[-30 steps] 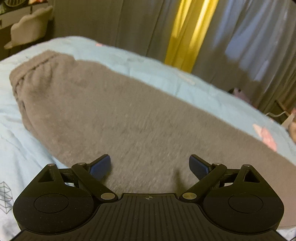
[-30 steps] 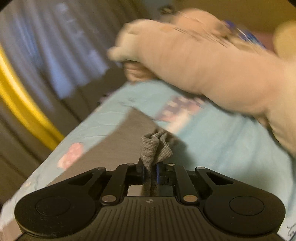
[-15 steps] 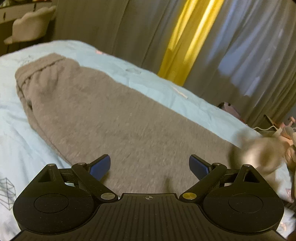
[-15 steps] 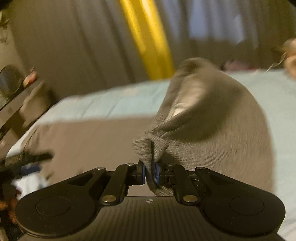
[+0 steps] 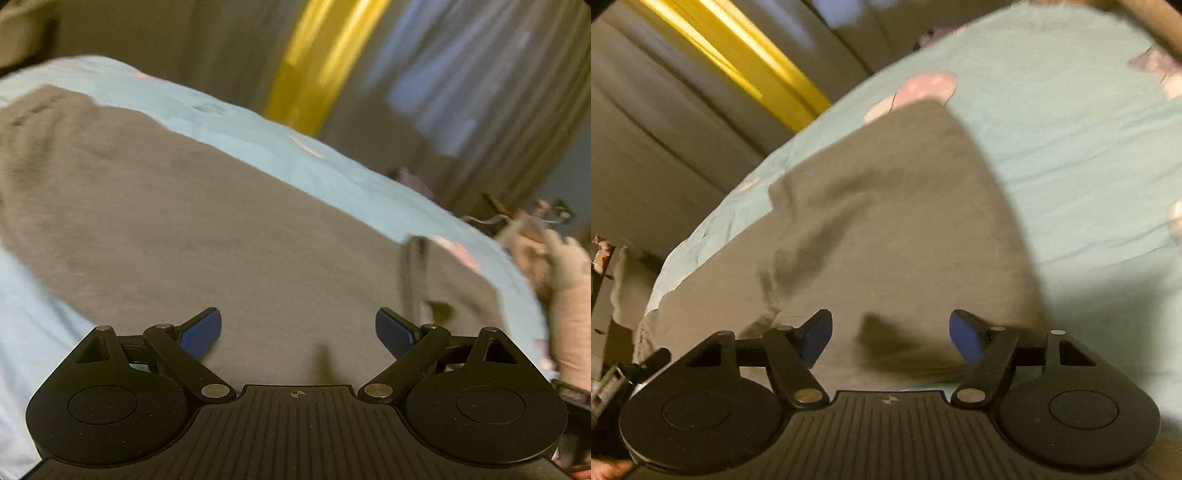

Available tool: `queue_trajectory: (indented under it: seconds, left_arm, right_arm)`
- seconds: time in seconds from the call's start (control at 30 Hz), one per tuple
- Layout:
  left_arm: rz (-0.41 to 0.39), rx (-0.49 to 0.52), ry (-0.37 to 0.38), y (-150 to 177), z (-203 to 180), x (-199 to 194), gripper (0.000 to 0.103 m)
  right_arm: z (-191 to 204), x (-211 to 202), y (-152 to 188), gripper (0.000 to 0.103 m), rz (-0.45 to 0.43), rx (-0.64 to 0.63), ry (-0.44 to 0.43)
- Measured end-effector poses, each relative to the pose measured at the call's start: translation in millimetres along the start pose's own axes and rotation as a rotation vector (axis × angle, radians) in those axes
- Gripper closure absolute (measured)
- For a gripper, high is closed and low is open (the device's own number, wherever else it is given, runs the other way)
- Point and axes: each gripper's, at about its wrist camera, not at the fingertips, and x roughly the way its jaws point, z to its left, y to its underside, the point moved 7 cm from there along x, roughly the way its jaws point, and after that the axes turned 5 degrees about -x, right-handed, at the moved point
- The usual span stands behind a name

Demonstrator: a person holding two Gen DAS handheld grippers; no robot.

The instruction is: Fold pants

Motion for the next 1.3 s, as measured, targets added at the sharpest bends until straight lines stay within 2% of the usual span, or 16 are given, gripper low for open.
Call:
queue_trajectory:
  seconds: [0.03, 0.1, 0.13, 0.27, 0.5, 0.57, 0.6, 0.63, 0.73, 0.9, 0.97, 1.07, 1.13, 1.17, 1.23, 1.3]
  left_arm:
    - [0.031, -0.017, 0.047, 0, -7, 3, 0.008]
    - [0.101, -0.068, 0.119, 1, -20, 14, 0.008]
    - [0.144, -0.092, 0.152, 2, -28, 22, 0.009]
    - [0.299, -0.117, 0.225, 8, -70, 62, 0.011]
    - [0.566, -0.093, 0.222, 47, -123, 121, 0.02]
    - [0.552, -0.065, 0.187, 51, -125, 127, 0.033]
    - [0.533, -0.05, 0.174, 51, -126, 127, 0.063]
    - [0.523, -0.04, 0.161, 50, -124, 125, 0.085]
    - [0.464, -0.137, 0.244, 42, -118, 107, 0.086]
    - [0.283, -0.033, 0.288, 31, -117, 57, 0.087]
    - [0.277, -0.034, 0.238, 31, -96, 52, 0.086]
    - [0.279, -0.007, 0.084, 34, -55, 56, 0.085]
    - [0.282, -0.005, 0.041, 34, -39, 55, 0.071]
    - [0.283, -0.021, 0.037, 30, -34, 53, 0.07]
    - [0.278, -0.064, 0.079, 20, -32, 50, 0.047]
    - [0.246, -0.061, 0.109, 7, -39, 47, 0.036]
  right_arm:
    - [-4, -9, -2, 0.028, -0.035, 0.009, 0.027]
    - [-14, -22, -8, 0.009, -0.09, 0.035, 0.055]
    - [-20, -27, -10, 0.007, -0.122, 0.05, 0.068]
    - [-47, -28, -13, 0.007, -0.141, 0.17, 0.014]
    - [-57, -11, -14, 0.007, -0.097, 0.23, -0.019]
    - [-58, -11, -13, 0.007, -0.087, 0.234, -0.018]
    - [-58, -10, -13, 0.007, -0.087, 0.24, -0.019]
    - [-59, -9, -13, 0.007, -0.091, 0.246, -0.023]
    - [-57, -8, -15, 0.006, -0.105, 0.242, -0.048]
    - [-52, -11, -14, 0.005, -0.109, 0.212, -0.041]
    - [-51, -11, -13, 0.005, -0.106, 0.204, -0.033]
    - [-48, -7, -14, 0.005, -0.094, 0.185, -0.028]
    - [-46, -6, -13, 0.005, -0.084, 0.175, -0.017]
    - [-46, -5, -13, 0.005, -0.077, 0.174, -0.016]
    - [-46, -3, -12, 0.005, -0.066, 0.175, -0.014]
    - [-44, -1, -11, 0.005, -0.058, 0.175, -0.018]
